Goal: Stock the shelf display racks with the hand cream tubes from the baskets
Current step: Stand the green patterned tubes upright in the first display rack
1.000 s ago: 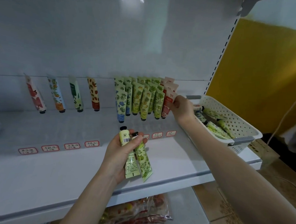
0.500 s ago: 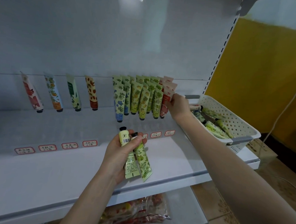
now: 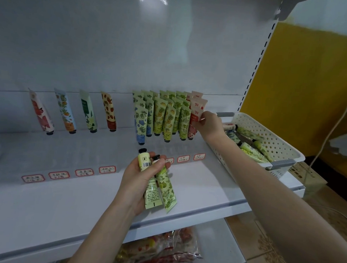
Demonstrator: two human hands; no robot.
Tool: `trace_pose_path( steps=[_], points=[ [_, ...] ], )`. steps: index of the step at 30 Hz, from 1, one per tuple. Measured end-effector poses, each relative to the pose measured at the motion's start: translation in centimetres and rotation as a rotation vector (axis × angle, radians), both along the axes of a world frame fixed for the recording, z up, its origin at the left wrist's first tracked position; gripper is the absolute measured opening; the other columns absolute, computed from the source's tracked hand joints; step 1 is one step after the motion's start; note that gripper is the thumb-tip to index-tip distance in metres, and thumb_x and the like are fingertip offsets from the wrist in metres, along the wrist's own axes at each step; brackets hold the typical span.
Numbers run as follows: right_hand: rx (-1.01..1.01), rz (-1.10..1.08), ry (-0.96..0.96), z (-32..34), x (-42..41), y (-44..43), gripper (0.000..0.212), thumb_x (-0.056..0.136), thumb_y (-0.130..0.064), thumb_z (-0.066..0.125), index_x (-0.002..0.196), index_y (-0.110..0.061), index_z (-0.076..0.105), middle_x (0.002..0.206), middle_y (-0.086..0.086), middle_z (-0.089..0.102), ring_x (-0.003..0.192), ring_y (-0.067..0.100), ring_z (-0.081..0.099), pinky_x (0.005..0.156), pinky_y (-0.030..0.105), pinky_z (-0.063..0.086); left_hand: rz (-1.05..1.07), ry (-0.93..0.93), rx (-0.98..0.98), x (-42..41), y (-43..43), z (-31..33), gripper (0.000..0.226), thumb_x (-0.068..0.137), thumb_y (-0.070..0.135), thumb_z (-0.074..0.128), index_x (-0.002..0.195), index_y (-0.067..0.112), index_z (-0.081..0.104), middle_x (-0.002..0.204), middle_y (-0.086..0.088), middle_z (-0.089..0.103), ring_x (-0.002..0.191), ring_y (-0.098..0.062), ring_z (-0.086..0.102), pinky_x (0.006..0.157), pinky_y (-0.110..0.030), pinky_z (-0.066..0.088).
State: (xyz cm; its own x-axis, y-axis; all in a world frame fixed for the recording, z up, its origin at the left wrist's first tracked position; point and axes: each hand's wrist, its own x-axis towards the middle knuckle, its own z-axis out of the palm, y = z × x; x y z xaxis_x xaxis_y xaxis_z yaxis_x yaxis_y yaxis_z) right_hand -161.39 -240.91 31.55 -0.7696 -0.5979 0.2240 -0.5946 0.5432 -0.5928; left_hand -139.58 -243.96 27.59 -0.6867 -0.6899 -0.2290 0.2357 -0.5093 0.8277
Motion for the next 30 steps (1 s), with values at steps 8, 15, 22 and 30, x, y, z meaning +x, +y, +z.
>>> trace_pose_path(
  steps=[8, 15, 22, 30],
  points=[
    [-0.029, -0.003, -0.001, 0.3, 0.2, 0.3, 0.017, 0.093, -0.016, 0.052, 0.097, 0.0, 0.056, 0.102, 0.018, 0.065, 0.081, 0.025, 0.052, 0.059, 0.028, 0.034, -0.005, 0.001, 0.0, 0.0, 0.1, 0.0, 0.026, 0.078, 0.004, 0.066, 0.101, 0.012, 0.057, 0.094, -0.008, 0.072, 0.079, -0.017, 0.072, 0.061, -0.031, 0.054],
    [0.064, 0.011, 0.033, 0.6, -0.1, -0.2, 0.014, 0.094, -0.012, 0.046, 0.093, -0.001, 0.055, 0.091, 0.016, 0.062, 0.08, 0.028, 0.055, 0.056, 0.028, 0.035, 0.006, 0.006, 0.002, -0.1, -0.1, 0.0, 0.025, 0.077, 0.004, 0.065, 0.1, 0.011, 0.057, 0.092, -0.009, 0.072, 0.076, -0.016, 0.071, 0.059, -0.03, 0.058],
    [0.069, -0.04, 0.102, 0.4, 0.8, -0.4, 0.021, 0.093, -0.016, 0.045, 0.084, 0.0, 0.056, 0.076, 0.012, 0.053, 0.069, 0.028, 0.048, 0.052, 0.028, 0.032, 0.004, 0.0, 0.016, -0.2, 0.1, -0.2, 0.024, 0.081, 0.002, 0.064, 0.103, 0.01, 0.057, 0.095, -0.01, 0.071, 0.077, -0.017, 0.072, 0.058, -0.03, 0.056],
    [0.025, -0.022, 0.043, 0.4, 0.5, 0.2, 0.02, 0.093, -0.017, 0.047, 0.085, -0.002, 0.057, 0.082, 0.01, 0.06, 0.073, 0.027, 0.054, 0.054, 0.031, 0.038, 0.01, 0.004, 0.033, 0.1, 0.1, -0.1, 0.021, 0.081, 0.002, 0.063, 0.1, 0.01, 0.057, 0.093, -0.011, 0.071, 0.072, -0.016, 0.071, 0.052, -0.027, 0.056]
  ],
)
